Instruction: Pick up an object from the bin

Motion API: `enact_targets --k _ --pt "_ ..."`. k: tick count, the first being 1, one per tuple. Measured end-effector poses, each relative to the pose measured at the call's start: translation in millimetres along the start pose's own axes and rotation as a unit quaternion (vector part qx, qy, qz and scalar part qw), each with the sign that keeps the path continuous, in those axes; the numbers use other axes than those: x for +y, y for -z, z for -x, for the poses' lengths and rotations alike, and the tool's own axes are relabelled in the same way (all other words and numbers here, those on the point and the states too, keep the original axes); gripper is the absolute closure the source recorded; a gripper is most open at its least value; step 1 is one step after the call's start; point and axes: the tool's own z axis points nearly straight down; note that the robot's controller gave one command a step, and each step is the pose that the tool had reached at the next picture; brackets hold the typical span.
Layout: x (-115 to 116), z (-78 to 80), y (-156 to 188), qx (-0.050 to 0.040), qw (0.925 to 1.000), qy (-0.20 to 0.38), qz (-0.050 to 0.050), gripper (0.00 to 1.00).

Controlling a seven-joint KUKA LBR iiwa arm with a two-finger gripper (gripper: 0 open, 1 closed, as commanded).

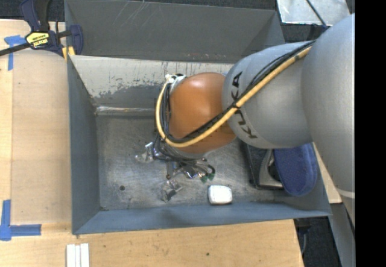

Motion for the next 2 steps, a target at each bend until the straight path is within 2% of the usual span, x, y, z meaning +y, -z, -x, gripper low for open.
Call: enact_targets --k 1,2 --pt "-96 6.5 99 -0.0063 0.9982 -0.060 -0.003 0.00" --pt "-194 38.3 -9 -0.0026 0.9970 -0.078 -0.001 0.00"
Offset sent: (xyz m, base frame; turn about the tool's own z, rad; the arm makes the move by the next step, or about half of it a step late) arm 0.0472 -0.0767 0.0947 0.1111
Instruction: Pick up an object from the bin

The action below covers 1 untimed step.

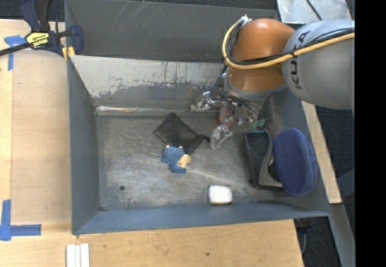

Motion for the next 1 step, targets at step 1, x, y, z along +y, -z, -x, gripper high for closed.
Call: enact_targets --k 1 --pt "22.1 9.7 -17.4 0.0008 0.9993 -0.036 0.000 0.00"
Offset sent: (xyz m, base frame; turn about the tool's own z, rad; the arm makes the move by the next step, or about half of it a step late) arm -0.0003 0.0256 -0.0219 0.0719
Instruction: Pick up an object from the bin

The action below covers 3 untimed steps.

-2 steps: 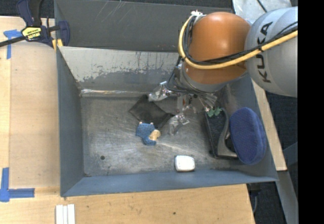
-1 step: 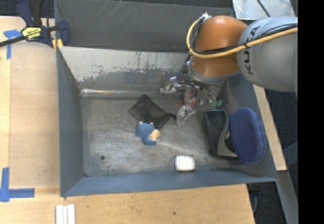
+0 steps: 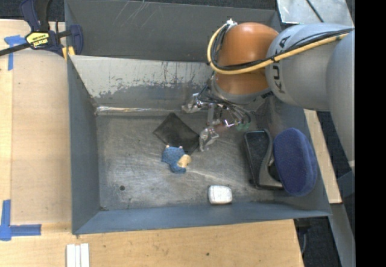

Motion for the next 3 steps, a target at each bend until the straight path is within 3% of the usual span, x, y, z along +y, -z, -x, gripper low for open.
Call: enact_targets --k 1,2,3 --pt "14 2.7 0 -0.0040 0.9999 -0.016 -0.003 0.00" --pt "44 14.9 0 -0.0013 0.9995 -0.030 -0.004 0.00" --pt "47 20.5 3 -0.0147 0.9994 -0.031 0.000 1.00"
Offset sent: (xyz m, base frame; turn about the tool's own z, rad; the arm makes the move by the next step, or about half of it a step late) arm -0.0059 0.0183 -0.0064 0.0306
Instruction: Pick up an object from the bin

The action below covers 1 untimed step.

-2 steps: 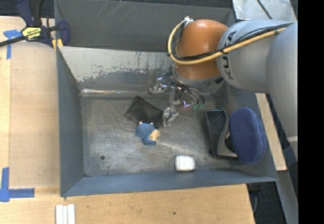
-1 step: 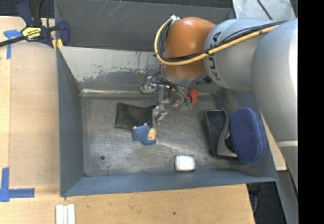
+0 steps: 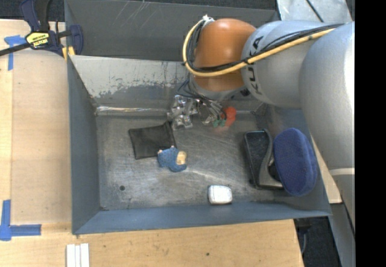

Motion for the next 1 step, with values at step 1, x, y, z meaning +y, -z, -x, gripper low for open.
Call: enact_targets --k 1 --pt "10.5 -10.3 99.1 0.0096 0.9998 -0.016 0.001 1.00"
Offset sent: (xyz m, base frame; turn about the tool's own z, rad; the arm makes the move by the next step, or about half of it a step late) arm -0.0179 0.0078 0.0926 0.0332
